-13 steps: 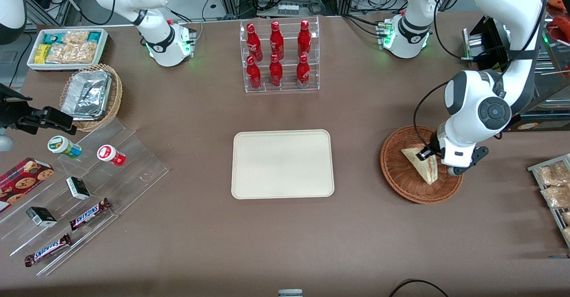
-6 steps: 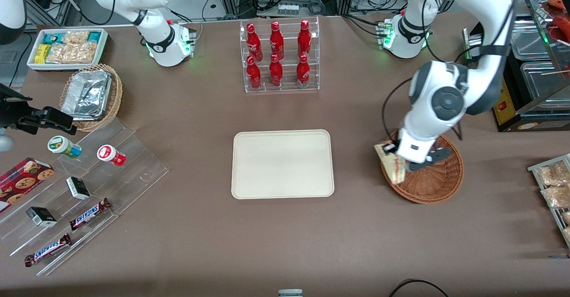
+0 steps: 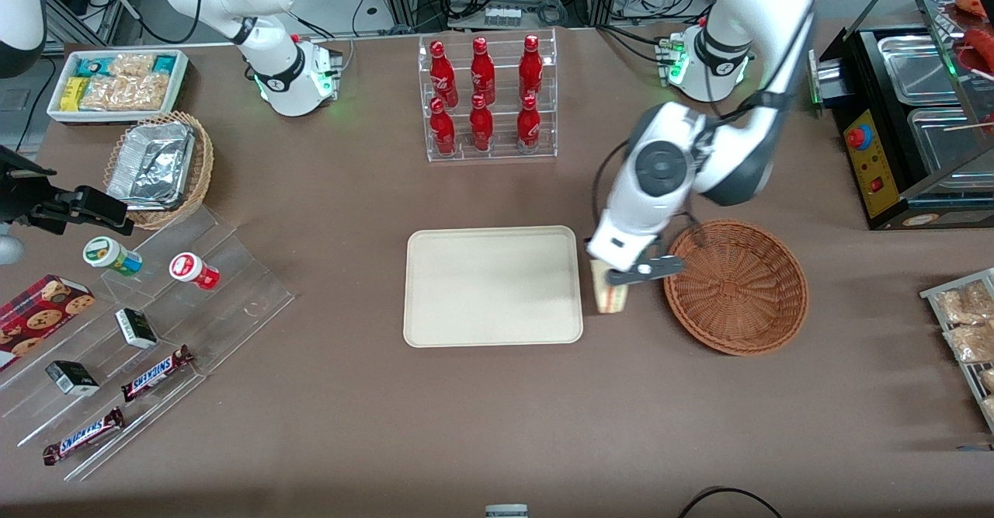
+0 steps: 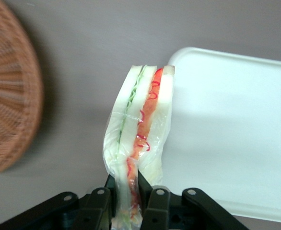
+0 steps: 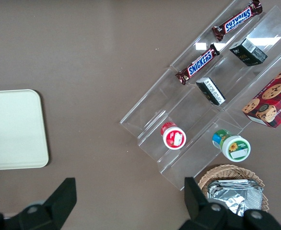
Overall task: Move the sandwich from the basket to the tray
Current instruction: 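Lift the sandwich out of the basket and carry it over the tray, then lower the sandwich onto the cream tray and open the left gripper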
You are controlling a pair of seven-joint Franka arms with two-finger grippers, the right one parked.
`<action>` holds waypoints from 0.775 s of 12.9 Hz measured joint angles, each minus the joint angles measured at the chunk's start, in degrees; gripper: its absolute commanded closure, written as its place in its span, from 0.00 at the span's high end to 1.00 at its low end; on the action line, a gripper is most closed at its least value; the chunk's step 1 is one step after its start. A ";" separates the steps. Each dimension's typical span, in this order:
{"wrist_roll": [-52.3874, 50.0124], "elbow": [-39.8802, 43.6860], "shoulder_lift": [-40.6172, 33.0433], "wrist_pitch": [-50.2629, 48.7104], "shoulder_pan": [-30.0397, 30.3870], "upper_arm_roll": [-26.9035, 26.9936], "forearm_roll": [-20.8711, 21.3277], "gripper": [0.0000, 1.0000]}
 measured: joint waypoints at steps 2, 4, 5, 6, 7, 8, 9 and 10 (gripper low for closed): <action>-0.49 4.47 4.06 0.00 -2.74 0.01 0.00 0.00; -0.61 8.67 7.75 -0.44 -4.12 0.03 0.00 0.00; -0.61 10.32 9.24 -0.58 -4.49 0.03 0.00 0.00; -0.61 11.72 10.53 -0.65 -4.68 0.03 0.00 0.00; -0.61 12.95 11.58 -0.69 -4.73 0.03 -0.01 0.00; -0.61 14.14 12.54 -0.76 -4.73 0.06 -0.01 0.00; -0.61 15.16 13.49 -0.85 -4.73 0.08 -0.01 0.00; -0.61 15.85 14.32 -0.88 -4.73 0.08 -0.01 0.00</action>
